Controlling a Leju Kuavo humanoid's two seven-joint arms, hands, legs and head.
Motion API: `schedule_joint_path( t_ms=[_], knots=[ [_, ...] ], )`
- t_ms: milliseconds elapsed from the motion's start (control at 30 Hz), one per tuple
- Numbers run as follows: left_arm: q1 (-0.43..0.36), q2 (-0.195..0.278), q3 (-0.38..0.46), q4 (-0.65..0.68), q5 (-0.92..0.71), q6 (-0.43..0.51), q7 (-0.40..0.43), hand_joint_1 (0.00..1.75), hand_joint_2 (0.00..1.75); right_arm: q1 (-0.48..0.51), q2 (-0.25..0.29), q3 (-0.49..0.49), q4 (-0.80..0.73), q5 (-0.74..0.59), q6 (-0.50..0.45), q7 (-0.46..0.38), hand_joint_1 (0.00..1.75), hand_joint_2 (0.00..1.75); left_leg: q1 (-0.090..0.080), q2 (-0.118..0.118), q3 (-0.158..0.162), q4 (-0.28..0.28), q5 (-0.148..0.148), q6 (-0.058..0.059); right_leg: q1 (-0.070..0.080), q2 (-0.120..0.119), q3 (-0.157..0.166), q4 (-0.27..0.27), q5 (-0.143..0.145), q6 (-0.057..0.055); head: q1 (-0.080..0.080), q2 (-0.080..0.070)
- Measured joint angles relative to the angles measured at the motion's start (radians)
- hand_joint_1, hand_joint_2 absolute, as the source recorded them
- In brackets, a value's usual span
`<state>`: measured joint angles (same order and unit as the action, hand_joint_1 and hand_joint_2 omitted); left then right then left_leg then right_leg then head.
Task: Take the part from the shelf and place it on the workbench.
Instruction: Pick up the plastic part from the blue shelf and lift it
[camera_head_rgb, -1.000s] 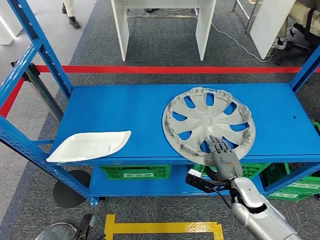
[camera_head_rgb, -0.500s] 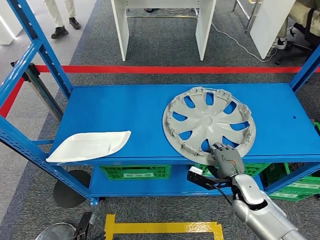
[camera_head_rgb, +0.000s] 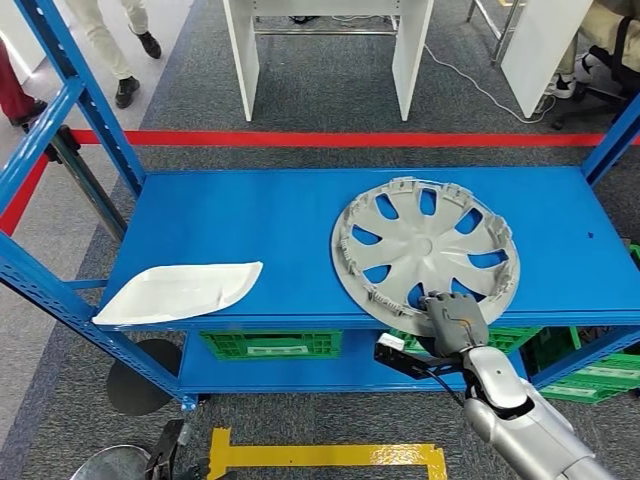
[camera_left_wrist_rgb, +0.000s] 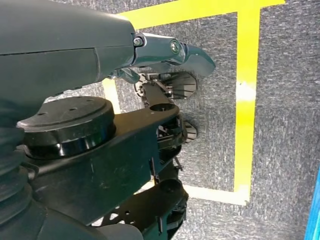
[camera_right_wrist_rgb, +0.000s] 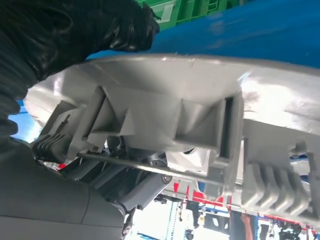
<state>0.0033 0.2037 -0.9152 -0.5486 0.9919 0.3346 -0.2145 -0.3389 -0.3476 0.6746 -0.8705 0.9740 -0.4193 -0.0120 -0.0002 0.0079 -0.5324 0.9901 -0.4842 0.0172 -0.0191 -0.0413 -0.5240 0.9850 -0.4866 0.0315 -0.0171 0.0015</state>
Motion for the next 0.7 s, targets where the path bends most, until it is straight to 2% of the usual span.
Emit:
schedule_joint_path(
  t_ms=[167,500,600,700],
  knots=[
    [0.018,0.0,0.012,-0.003,-0.003,0.018,0.002,0.0,1.75,0.068,-0.005,-0.04,-0.085,-0.032,-0.053,0.008,1.75,1.75,0.0,0.0,-0.001,0.0,0.0,0.0,0.0,0.0,-0.001,0.0,0.0,0.0,0.0,0.0],
    [0.027,0.0,0.023,-0.006,-0.004,0.022,0.002,0.0,1.75,0.112,-0.012,-0.075,-0.153,-0.04,-0.056,0.007,1.75,1.75,0.0,0.0,-0.001,0.0,0.0,0.0,0.0,0.0,-0.001,0.0,0.0,0.0,0.0,0.0],
    [0.029,0.0,0.024,-0.008,-0.005,0.034,-0.001,0.0,1.75,0.132,-0.012,-0.094,-0.187,-0.093,-0.072,-0.028,1.75,1.75,0.0,0.0,-0.001,0.0,0.0,0.0,0.0,0.0,-0.001,0.0,0.0,0.0,0.0,0.0],
    [0.034,0.0,0.027,-0.011,-0.005,0.045,-0.018,0.0,1.75,0.168,-0.012,-0.136,-0.262,-0.212,-0.092,-0.102,1.75,1.75,0.0,-0.001,-0.002,0.0,0.0,0.0,0.0,0.0,-0.002,0.0,0.0,0.0,0.0,0.0]
  ],
)
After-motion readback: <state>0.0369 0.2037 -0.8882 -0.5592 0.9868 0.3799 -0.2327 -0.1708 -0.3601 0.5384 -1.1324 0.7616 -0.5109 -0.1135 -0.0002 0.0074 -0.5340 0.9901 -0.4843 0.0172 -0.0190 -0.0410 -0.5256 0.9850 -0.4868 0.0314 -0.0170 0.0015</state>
